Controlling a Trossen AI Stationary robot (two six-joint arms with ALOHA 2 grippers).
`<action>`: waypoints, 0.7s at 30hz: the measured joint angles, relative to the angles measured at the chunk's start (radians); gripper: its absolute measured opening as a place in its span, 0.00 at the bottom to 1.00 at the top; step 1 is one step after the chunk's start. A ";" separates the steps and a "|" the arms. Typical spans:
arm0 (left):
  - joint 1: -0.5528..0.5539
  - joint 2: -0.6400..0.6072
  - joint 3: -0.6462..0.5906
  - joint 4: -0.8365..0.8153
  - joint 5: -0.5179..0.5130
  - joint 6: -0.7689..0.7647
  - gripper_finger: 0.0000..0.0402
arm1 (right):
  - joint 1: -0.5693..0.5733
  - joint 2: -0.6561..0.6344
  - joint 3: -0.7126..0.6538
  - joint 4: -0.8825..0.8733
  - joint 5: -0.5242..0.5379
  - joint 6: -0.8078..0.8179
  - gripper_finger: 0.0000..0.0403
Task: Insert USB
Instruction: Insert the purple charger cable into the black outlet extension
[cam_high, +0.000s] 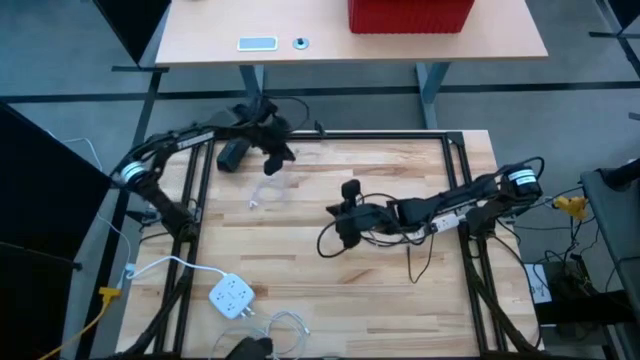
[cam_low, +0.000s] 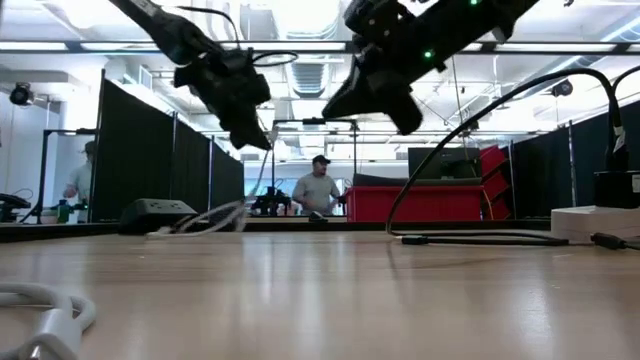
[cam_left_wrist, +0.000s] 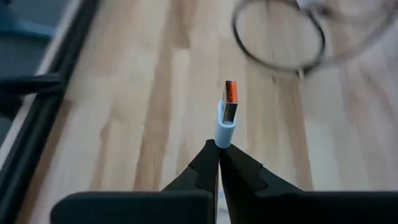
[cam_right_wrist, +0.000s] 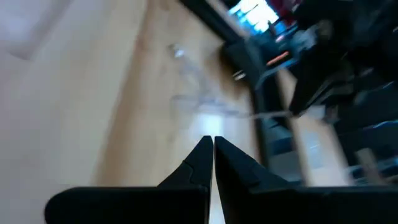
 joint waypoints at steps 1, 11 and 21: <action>-0.005 -0.016 -0.025 0.039 0.004 -0.057 0.00 | -0.006 0.009 0.000 0.030 0.001 -0.058 0.00; -0.105 -0.075 -0.150 0.141 0.118 -0.153 0.00 | -0.043 0.080 0.000 0.208 -0.016 -0.172 0.00; -0.314 -0.091 -0.276 0.609 0.115 -0.205 0.00 | -0.149 0.066 -0.043 0.231 -0.315 0.318 0.00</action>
